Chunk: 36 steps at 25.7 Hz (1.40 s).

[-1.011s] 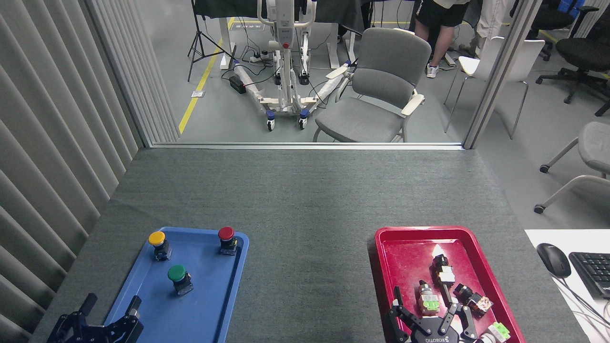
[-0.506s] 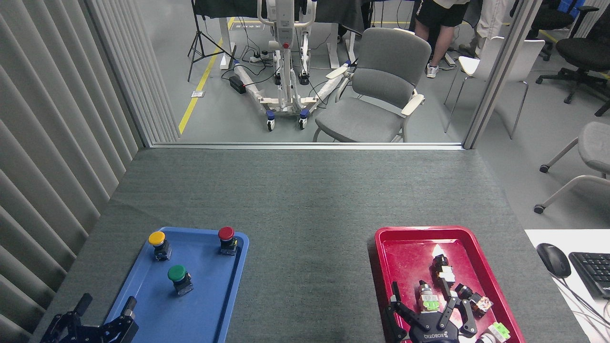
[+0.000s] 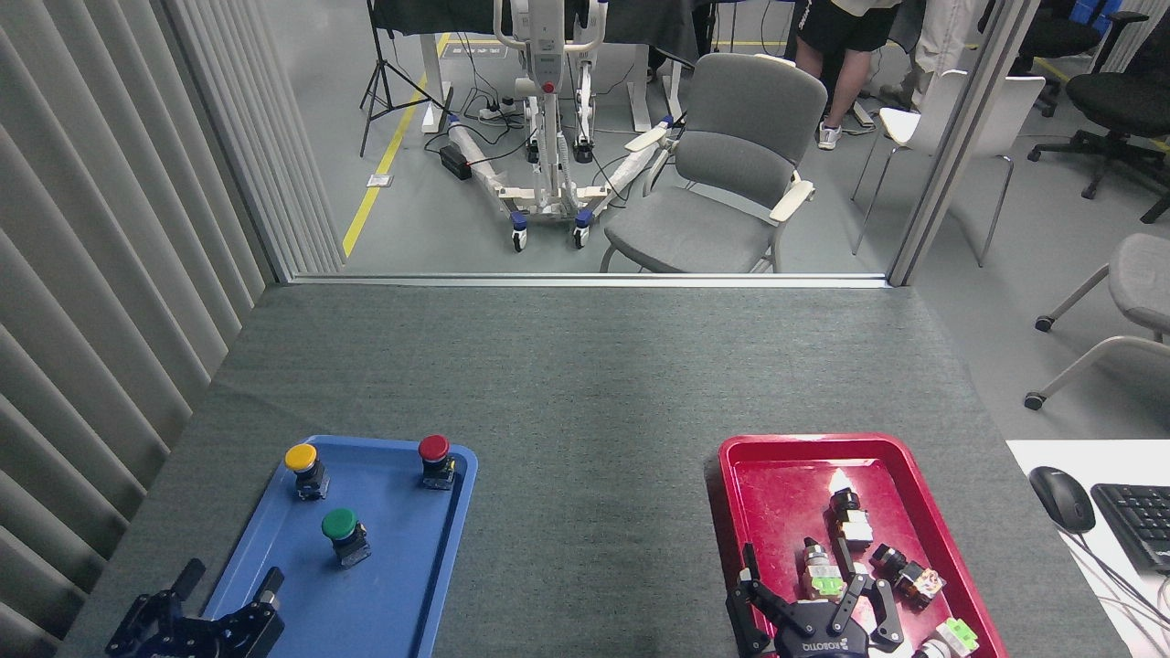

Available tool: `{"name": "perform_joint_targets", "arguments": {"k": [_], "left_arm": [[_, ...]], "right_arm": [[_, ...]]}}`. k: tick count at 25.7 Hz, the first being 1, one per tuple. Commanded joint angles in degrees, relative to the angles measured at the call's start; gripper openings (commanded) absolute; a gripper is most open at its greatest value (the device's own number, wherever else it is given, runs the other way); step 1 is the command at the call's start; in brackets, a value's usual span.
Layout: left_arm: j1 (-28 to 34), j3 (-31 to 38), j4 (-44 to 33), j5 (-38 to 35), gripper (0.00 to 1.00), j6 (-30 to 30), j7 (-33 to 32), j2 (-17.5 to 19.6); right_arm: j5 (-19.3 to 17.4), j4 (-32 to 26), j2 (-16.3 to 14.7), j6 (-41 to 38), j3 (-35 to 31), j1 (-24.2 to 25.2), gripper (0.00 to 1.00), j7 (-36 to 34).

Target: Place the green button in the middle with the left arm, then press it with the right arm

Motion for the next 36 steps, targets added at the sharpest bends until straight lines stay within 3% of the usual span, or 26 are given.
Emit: {"name": "perform_joint_targets", "arguments": {"k": [1,6,9,13,18,29,30,36], "left_arm": [[-3.1,-1.4,4.2,-2.4,1.0,-0.7,0.1,-0.1],[-4.3,-2.4,5.5,-3.3,1.0,-0.7,0.3,-0.7],[-7.1,-7.4,9.8,-3.5,0.99,-0.3,0.3,-0.3],[-12.4,-12.5,17.4,-10.1,0.98,-0.1,0.4,-0.7],[-15.0,-12.6,21.3,-11.6,0.98,0.3,1.1,-1.4],[-19.0,-12.6,25.4,-10.9,0.99,7.3,1.1,-2.9],[-19.0,-12.6,25.4,-10.9,0.97,8.0,1.1,-3.1],[-18.7,-12.7,25.3,-11.2,0.33,8.3,1.3,-2.6]], "right_arm": [[0.1,0.1,0.7,0.2,0.0,-0.2,1.0,0.2],[0.2,0.2,1.4,0.1,0.0,-0.1,1.0,0.2],[0.6,0.4,3.0,0.1,-0.1,-0.3,1.0,0.3],[1.0,0.6,3.0,-0.2,-0.2,-0.8,1.0,0.4],[1.0,1.2,3.4,0.3,0.0,-1.6,1.0,0.4],[1.0,3.2,4.2,0.2,0.1,-4.8,1.0,0.4],[1.0,3.2,4.3,0.1,0.1,-4.9,1.0,0.4],[1.0,3.2,3.9,-1.2,0.8,-4.6,1.0,0.2]]}}
